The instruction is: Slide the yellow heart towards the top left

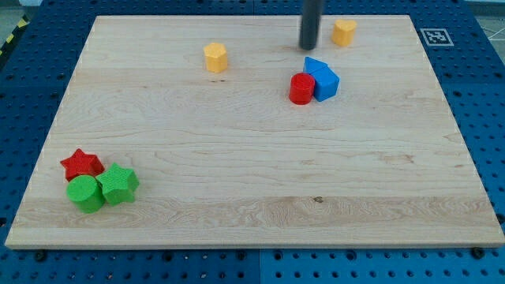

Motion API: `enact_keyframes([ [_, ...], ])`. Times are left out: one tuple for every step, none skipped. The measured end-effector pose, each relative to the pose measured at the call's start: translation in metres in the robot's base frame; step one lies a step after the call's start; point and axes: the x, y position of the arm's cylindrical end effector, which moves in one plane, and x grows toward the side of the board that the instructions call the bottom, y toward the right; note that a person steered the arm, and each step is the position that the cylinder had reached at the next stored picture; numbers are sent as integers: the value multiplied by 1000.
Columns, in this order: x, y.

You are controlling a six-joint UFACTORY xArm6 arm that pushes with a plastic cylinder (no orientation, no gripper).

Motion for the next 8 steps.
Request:
enact_keyframes([
  [-5,62],
  [-7,104],
  [-27,117],
  [-42,101],
  [-42,60],
  [-35,15],
  [-25,-36],
  [-21,-86],
])
